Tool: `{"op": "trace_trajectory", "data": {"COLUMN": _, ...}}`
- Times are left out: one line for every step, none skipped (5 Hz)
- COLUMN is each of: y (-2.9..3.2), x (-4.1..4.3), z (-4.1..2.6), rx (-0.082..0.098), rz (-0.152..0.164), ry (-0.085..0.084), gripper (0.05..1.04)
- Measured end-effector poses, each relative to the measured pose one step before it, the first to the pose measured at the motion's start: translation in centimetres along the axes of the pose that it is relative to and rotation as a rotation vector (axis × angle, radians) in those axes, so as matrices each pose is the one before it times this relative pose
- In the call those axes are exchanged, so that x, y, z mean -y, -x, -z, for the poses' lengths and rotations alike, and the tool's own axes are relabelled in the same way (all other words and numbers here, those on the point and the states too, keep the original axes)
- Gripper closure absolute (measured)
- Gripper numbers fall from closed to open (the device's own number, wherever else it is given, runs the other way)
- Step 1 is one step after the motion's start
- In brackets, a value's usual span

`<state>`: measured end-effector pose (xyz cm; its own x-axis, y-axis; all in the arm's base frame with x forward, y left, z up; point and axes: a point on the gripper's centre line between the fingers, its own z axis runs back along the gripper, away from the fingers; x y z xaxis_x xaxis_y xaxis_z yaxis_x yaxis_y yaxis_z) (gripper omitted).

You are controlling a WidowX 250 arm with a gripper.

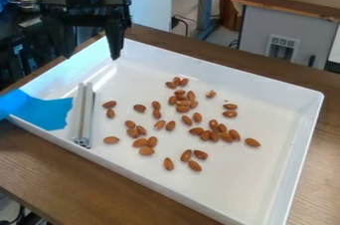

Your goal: Sweep into pile

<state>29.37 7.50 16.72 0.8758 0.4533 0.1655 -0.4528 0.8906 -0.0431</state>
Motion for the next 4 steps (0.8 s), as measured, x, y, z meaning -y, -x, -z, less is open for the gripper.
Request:
{"op": "trace_trajectory", "data": {"y": 0.136, "x": -0.036, "z": 0.818, "rx": -0.0210, "rz": 0.0044, "ry": -0.0047, "gripper": 0.085}}
{"op": "trace_trajectory", "data": {"y": -0.241, "x": -0.370, "z": 1.462, "rx": 0.0274, "rz": 0.0498, "ry": 0.0041, "gripper": 0.085}}
{"op": "trace_trajectory", "data": {"y": -0.166, "x": -1.045, "z": 2.604, "rx": 0.0421, "rz": 0.0037, "ry": -0.0003, "gripper": 0.085}}
{"op": "trace_trajectory", "data": {"y": -0.929, "x": -1.260, "z": 1.539, "rx": 0.0603, "rz": -0.0531, "ry": -0.0116, "gripper": 0.085}}
